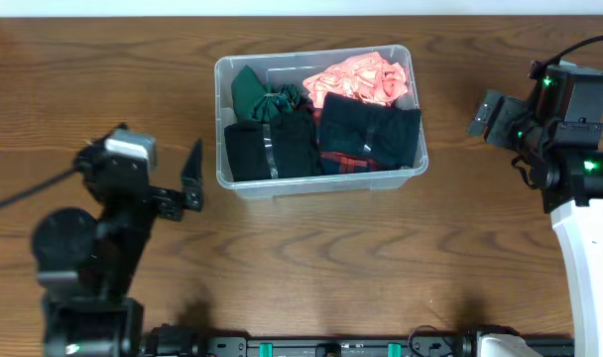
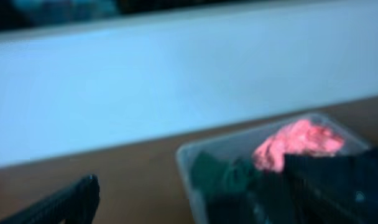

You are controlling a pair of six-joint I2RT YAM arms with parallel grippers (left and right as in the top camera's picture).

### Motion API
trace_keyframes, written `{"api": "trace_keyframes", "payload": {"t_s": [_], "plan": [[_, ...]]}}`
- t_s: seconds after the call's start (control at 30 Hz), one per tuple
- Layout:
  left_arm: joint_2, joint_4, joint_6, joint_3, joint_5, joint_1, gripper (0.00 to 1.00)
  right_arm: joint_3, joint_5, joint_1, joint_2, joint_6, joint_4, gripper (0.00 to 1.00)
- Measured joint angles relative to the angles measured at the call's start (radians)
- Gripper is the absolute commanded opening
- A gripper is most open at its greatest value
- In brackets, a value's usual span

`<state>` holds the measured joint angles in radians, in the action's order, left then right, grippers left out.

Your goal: Pack container

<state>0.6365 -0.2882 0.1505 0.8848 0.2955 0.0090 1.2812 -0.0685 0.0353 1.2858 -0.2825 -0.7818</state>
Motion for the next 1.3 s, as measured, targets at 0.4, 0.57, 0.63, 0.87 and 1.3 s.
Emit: {"api": "trace_keyframes", "payload": {"t_s": [0.4,0.57,0.63,0.87,1.3], "plan": [[-0.287,0.45,-0.132,-0.574,0.061,-0.004,0.98,0.0,0.0,0.0,0.0,0.0,-0.002,0.99],[-0.37,0.449,-0.146,-0.669,0.042,-0.004,0.98,0.0,0.0,0.0,0.0,0.0,-0.002,0.99],[-0.395,0.451,-0.148,-0.695,0.034,-0.004,0.98,0.0,0.0,0.0,0.0,0.0,-0.002,0.99],[-0.499,0.452,-0.151,-0.793,0.012,-0.004,0.98,0.0,0.0,0.0,0.0,0.0,-0.002,0.99],[-0.581,0.309,-0.151,-0.877,-0.037,-0.004,0.98,0.0,0.0,0.0,0.0,0.0,-0.002,0.99]]}}
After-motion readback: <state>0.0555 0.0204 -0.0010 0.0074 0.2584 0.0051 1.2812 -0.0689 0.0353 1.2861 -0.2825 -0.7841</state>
